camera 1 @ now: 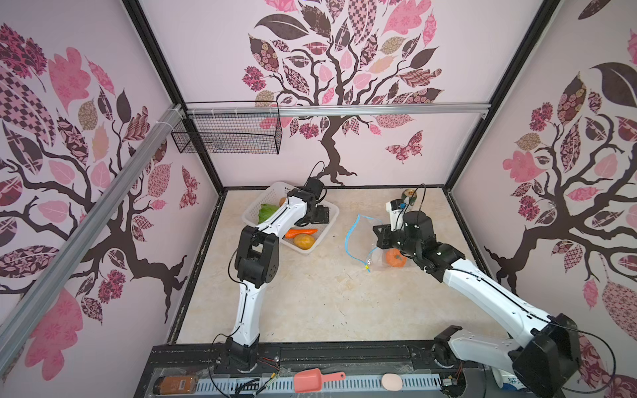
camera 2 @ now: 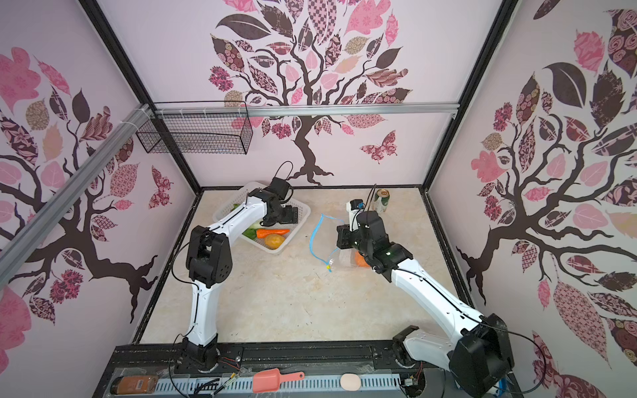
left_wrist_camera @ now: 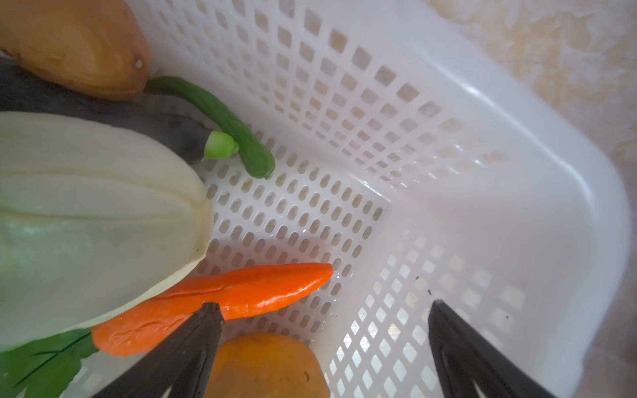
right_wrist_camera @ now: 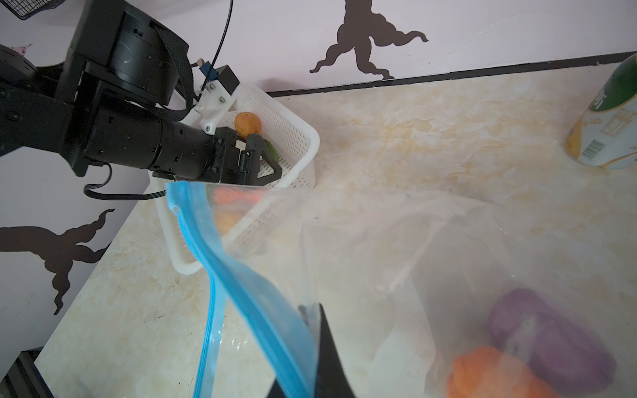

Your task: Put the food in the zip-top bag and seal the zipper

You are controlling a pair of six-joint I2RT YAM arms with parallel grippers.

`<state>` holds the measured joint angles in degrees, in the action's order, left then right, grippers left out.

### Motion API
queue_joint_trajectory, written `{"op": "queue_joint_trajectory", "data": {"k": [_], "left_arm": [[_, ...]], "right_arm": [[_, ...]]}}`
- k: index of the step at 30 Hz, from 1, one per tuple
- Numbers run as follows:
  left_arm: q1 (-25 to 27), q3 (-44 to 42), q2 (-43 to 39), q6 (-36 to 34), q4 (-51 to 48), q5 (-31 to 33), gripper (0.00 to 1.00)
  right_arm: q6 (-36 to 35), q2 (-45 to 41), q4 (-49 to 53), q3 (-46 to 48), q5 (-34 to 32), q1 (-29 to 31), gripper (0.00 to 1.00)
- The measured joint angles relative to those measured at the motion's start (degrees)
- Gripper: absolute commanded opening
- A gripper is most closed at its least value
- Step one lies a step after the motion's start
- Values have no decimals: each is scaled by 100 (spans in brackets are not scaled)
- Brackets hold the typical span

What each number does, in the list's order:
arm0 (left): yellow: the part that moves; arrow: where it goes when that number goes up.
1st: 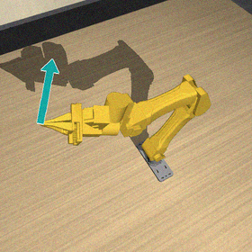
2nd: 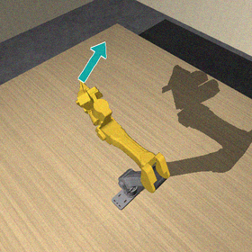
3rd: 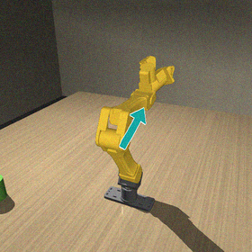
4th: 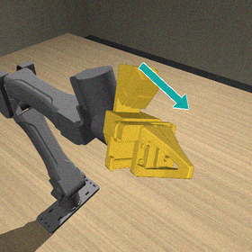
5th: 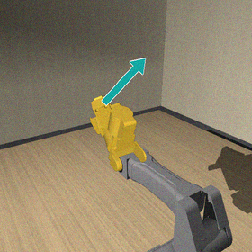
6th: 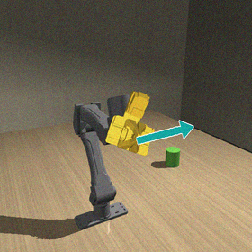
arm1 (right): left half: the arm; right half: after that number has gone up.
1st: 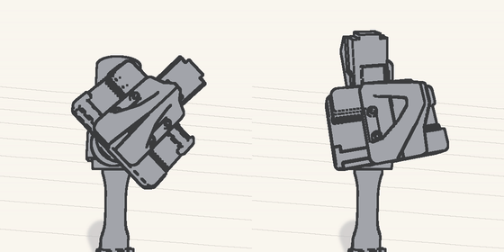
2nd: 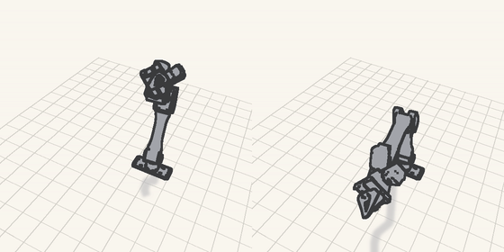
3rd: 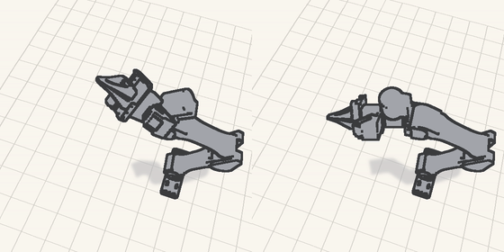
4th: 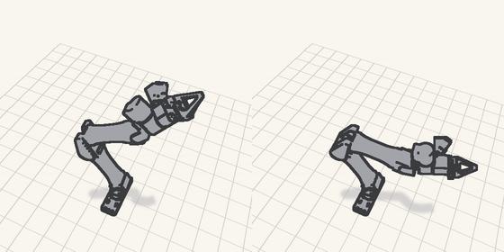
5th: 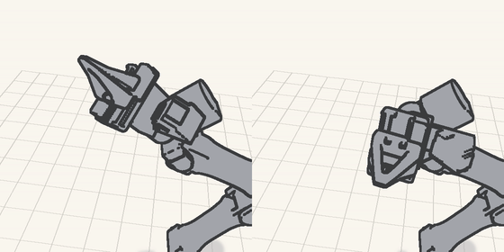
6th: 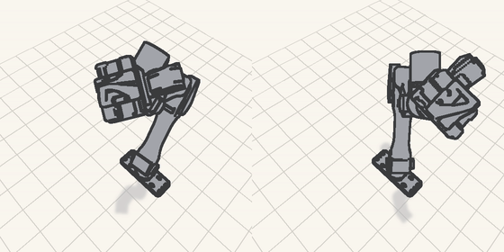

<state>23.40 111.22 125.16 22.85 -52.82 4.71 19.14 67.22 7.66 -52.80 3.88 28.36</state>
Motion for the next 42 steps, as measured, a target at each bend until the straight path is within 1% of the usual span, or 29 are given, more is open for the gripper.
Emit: {"op": "queue_joint_trajectory", "data": {"k": [2, 6, 10, 12, 15, 18, 21, 24, 27, 31, 39, 42], "left_arm": [[0, -114, -144, 170, -131, 157, 97], [-7, -726, -791, 761, -271, 341, 97], [-26, -1237, -1292, 1556, -138, 179, 96], [-28, -1499, -1425, 2107, 52, 11, 95], [-26, -1803, -1443, 2955, 341, -186, 94], [-26, -1878, -1366, 3696, 463, -295, 94], [-17, -1860, -1220, 4236, 520, -306, 94], [-15, -1843, -1043, 4625, 435, -219, 94], [-15, -1843, -946, 4905, 413, -190, 95], [-15, -1843, -813, 5073, 431, -199, 94], [-15, -1843, -522, 5023, 455, -247, 88], [-15, -1843, -522, 4968, 487, -247, 83]], "right_arm": [[-9, 0, 0, 0, 0, 0, 0], [-28, 0, 0, 0, 0, 0, 0], [-52, 0, -2, 0, -2, 0, 0], [-57, 0, -4, 0, -2, 0, 0], [-59, 0, -11, 0, -2, 0, 0], [-57, 0, -15, 4, -2, 0, 0], [-72, 0, -15, 4, -9, 0, 0], [-96, 0, -42, 42, -37, 0, 0], [-111, 0, -55, 118, -72, 0, 0], [-120, 0, -59, 173, -87, 0, 0], [-138, 0, -57, 181, -136, 0, 0], [-138, 0, -55, 181, -153, 0, 0]]}}
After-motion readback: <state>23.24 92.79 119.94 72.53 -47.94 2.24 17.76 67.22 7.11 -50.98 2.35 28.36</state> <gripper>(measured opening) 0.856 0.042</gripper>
